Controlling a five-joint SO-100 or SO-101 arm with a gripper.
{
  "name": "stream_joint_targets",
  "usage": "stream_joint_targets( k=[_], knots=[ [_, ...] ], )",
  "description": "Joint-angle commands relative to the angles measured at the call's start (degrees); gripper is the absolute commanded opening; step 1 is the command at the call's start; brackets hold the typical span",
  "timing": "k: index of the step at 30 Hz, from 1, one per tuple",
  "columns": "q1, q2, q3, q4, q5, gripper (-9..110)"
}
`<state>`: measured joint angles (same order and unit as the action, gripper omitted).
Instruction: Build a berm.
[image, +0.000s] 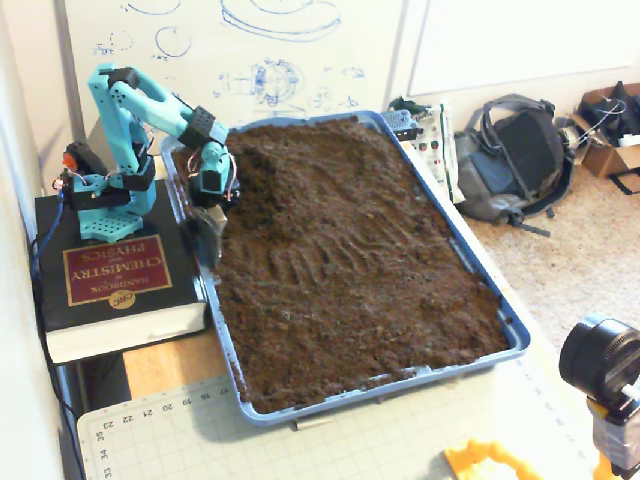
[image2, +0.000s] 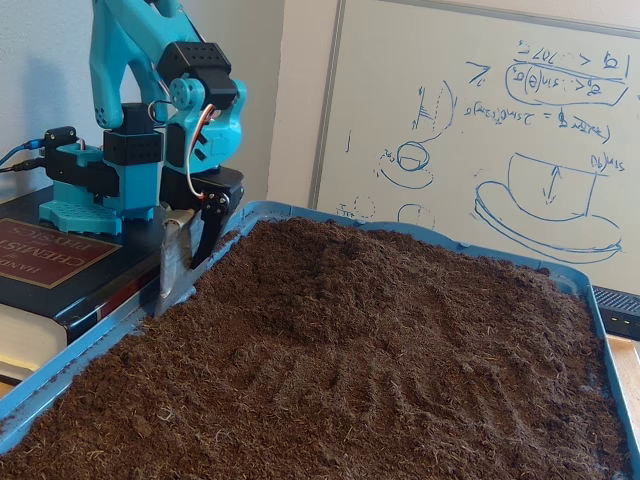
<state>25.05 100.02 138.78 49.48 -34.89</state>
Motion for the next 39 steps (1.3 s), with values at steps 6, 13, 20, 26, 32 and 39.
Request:
stream_joint_targets(
  k=[6,13,20,26,32,39],
  knots=[
    [3.3,-7.2,-7.2,-8.2,0.2,0],
    [3.3,-9.1,-9.3,-8.2,0.3,0],
    [3.3,-15.6,-15.0,-8.2,0.3,0],
    [3.0,-19.5,-20.0,-8.2,0.3,0],
    [2.8,-19.7,-22.6,-8.1,0.3,0],
    [2.7,-19.3,-24.6,-7.5,0.3,0]
  ],
)
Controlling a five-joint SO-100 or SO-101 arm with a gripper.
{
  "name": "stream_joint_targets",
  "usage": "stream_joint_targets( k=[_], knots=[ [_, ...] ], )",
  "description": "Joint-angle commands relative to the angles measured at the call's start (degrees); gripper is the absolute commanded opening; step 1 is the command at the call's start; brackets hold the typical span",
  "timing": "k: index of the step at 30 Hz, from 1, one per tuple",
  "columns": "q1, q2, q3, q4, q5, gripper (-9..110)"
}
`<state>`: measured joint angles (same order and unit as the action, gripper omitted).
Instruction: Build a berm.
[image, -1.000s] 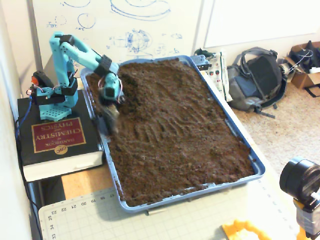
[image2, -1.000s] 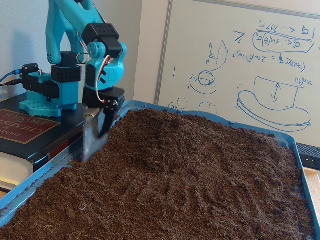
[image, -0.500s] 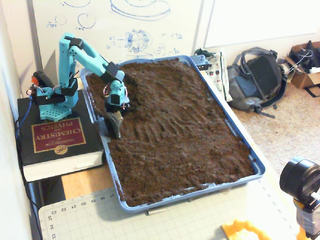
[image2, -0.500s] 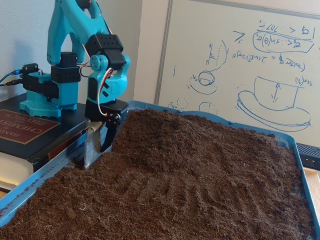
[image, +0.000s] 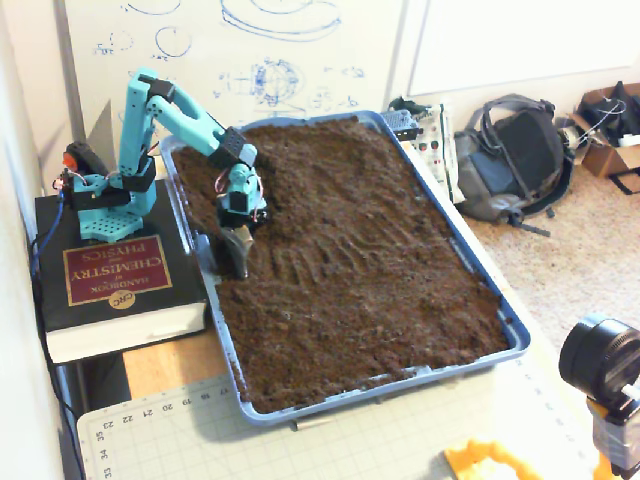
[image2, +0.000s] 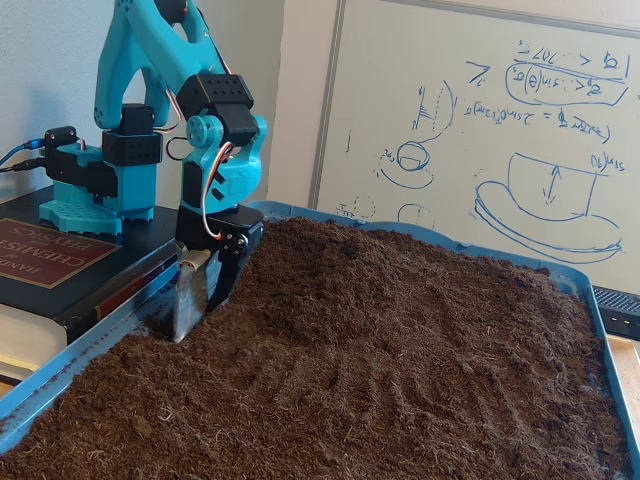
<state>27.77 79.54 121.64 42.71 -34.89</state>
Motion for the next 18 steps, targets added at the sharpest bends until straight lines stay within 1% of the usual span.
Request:
stream_joint_targets(
  k=[1,18],
  knots=[
    [0.0,1.8,-7.5,-0.7,0.3,0],
    [0.2,11.3,-4.7,-0.5,0.4,0]
  ],
)
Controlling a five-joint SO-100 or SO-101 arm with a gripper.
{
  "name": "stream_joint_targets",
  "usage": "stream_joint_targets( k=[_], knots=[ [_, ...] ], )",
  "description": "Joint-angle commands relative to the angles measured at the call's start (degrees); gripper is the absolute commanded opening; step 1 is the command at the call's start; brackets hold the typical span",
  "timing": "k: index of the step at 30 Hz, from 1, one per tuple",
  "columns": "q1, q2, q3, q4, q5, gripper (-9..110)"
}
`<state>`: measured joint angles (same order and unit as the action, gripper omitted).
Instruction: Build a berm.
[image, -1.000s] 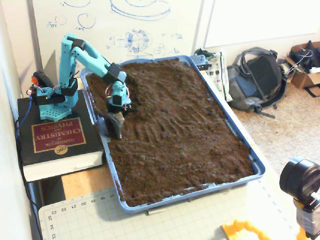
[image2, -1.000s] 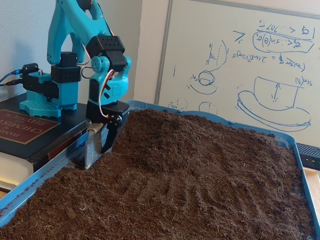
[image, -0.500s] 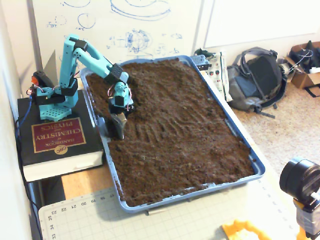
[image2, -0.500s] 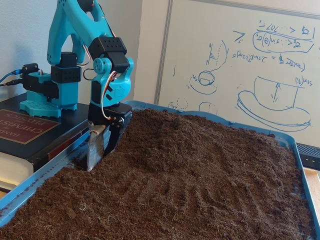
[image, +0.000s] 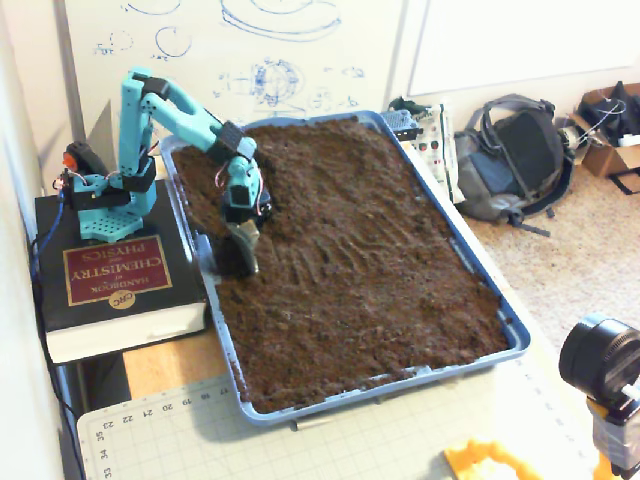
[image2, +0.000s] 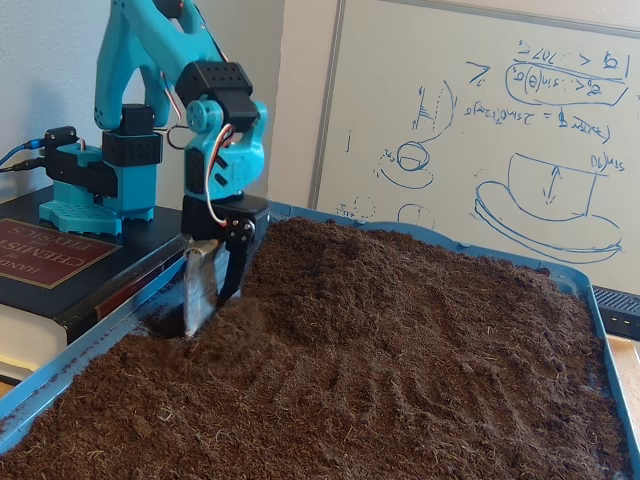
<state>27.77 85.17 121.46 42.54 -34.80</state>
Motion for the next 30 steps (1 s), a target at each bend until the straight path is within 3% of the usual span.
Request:
stream_joint_targets(
  k=[1,19,30],
  knots=[
    [0.4,5.7,-4.6,-0.4,0.3,0],
    [0.0,1.1,2.5,-1.1,0.1,0],
    [-1.3,-4.7,-5.1,-1.1,0.4,0]
  ],
)
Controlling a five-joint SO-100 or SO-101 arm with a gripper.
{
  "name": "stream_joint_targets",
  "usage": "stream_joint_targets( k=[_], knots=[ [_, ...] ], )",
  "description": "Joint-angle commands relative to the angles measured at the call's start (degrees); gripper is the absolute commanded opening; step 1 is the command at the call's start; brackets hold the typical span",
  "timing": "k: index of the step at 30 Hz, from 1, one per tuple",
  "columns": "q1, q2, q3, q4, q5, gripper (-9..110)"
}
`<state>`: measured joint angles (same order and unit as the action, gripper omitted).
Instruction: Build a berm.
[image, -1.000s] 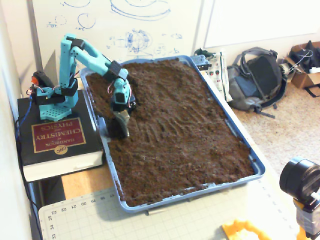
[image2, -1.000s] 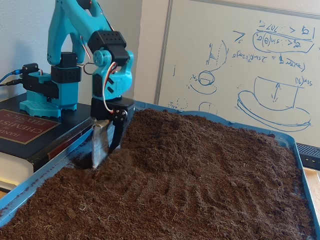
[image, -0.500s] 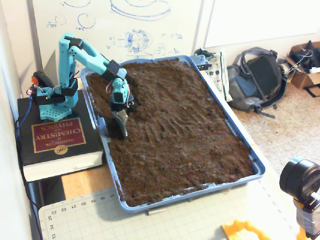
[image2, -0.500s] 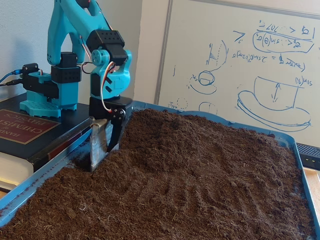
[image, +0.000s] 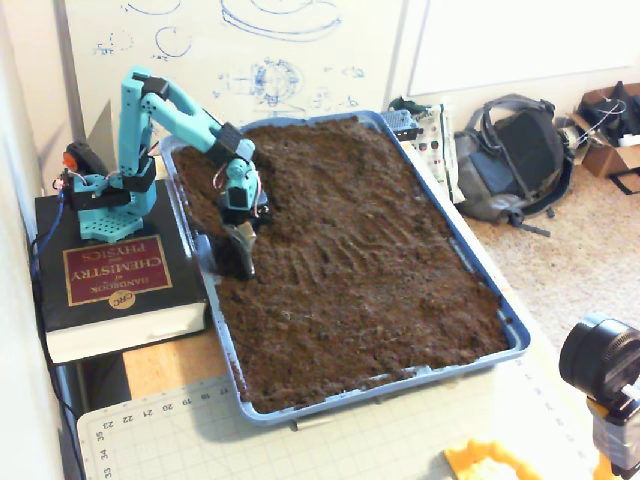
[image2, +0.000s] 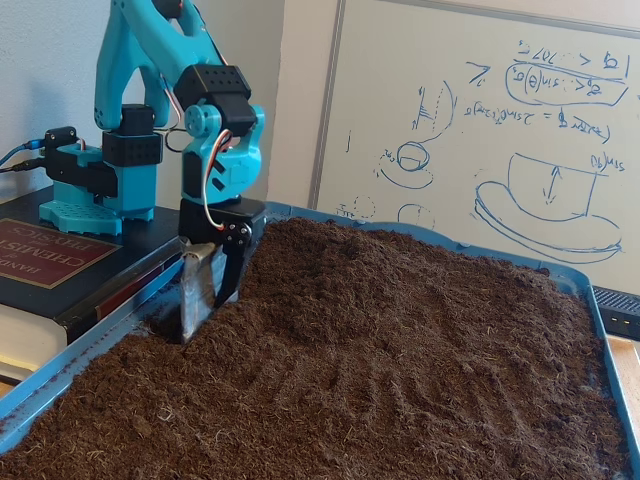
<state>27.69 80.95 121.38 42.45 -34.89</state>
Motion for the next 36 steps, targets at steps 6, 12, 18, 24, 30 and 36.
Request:
stream_joint_targets(
  k=[6,12,18,24,30,36],
  knots=[
    [-5.7,-3.0,-11.0,-0.4,8.9,0],
    [-10.9,-3.3,-13.9,-0.3,17.1,0],
    [-13.0,-3.2,-14.6,-0.3,17.6,0],
    [-13.2,-6.0,-15.8,-0.7,17.1,0],
    [-14.7,-16.3,-27.3,-0.3,17.1,0],
    [-16.5,-21.1,-34.9,-0.2,17.2,0]
  ],
)
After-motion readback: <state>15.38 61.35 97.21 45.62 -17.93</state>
